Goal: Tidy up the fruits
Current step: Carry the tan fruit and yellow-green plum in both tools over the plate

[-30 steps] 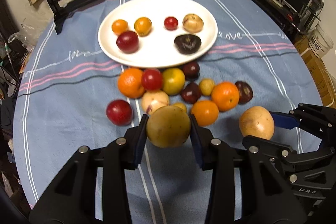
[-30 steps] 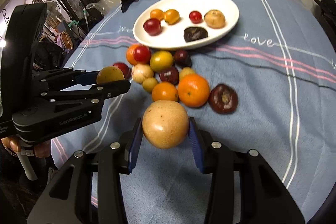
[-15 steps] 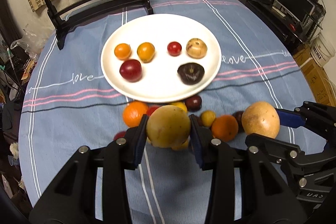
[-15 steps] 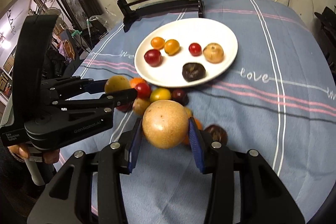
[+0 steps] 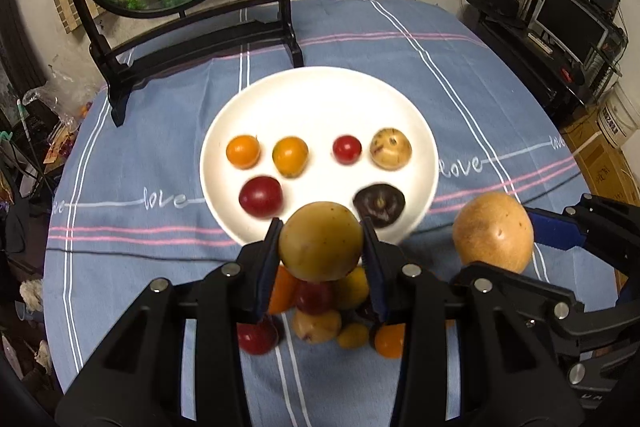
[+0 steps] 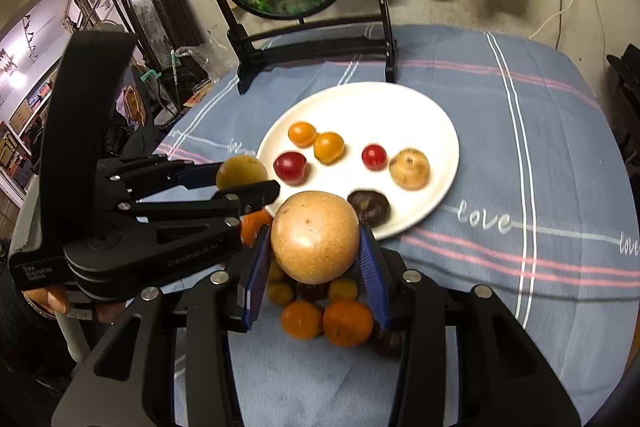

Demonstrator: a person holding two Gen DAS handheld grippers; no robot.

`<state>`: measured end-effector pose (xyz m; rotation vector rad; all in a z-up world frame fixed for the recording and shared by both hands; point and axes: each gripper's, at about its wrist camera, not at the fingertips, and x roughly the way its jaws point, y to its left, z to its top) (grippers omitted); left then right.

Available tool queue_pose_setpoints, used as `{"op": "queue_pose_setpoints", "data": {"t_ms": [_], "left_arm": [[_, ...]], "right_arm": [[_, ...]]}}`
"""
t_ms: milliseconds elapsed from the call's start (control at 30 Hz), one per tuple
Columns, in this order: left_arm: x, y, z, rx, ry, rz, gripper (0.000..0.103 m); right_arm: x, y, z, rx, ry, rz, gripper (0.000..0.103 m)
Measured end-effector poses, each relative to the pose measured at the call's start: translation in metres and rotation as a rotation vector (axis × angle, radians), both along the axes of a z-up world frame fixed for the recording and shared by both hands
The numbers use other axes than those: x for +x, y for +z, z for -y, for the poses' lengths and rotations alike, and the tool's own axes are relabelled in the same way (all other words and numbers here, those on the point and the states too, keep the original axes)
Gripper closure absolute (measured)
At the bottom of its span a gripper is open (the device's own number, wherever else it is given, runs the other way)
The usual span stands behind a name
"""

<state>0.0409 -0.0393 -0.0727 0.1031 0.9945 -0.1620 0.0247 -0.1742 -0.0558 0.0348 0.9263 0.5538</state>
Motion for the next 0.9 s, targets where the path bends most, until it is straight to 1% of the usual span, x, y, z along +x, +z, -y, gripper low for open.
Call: {"op": "queue_pose_setpoints", "data": {"t_ms": [67, 200, 333, 467, 667, 767, 900], "left_arm": [[0.011, 0.002, -0.003, 0.003, 0.015, 0.007, 0.064], [0.03, 0.007, -0.01, 0.005, 0.043, 0.02, 0.064], [0.049, 0.01, -0.022, -0.001, 0.083, 0.031, 0.064], [0.063, 0.007, -0.026, -0.005, 0.094, 0.026, 0.064], [0.072, -0.012, -0.009, 0.007, 0.038, -0.011, 0.064], [0.072, -0.023, -0.002, 0.025, 0.013, -0.028, 0.064], [0.078, -0.031, 0.001, 0.026, 0.016, -0.048, 0.064]], "right_arm": [[0.013, 0.003, -0.004, -0.015, 0.0, 0.017, 0.06], [0.035, 0.009, -0.005, -0.015, -0.01, 0.043, 0.06], [0.058, 0.008, -0.007, -0.032, -0.032, 0.059, 0.06], [0.08, -0.002, -0.008, -0.045, -0.047, 0.042, 0.06], [0.116, -0.027, -0.012, -0.046, -0.08, -0.033, 0.06], [0.127, -0.034, -0.013, -0.056, -0.09, -0.054, 0.06], [0.143, -0.042, -0.015, -0.071, -0.102, -0.078, 0.059]]}}
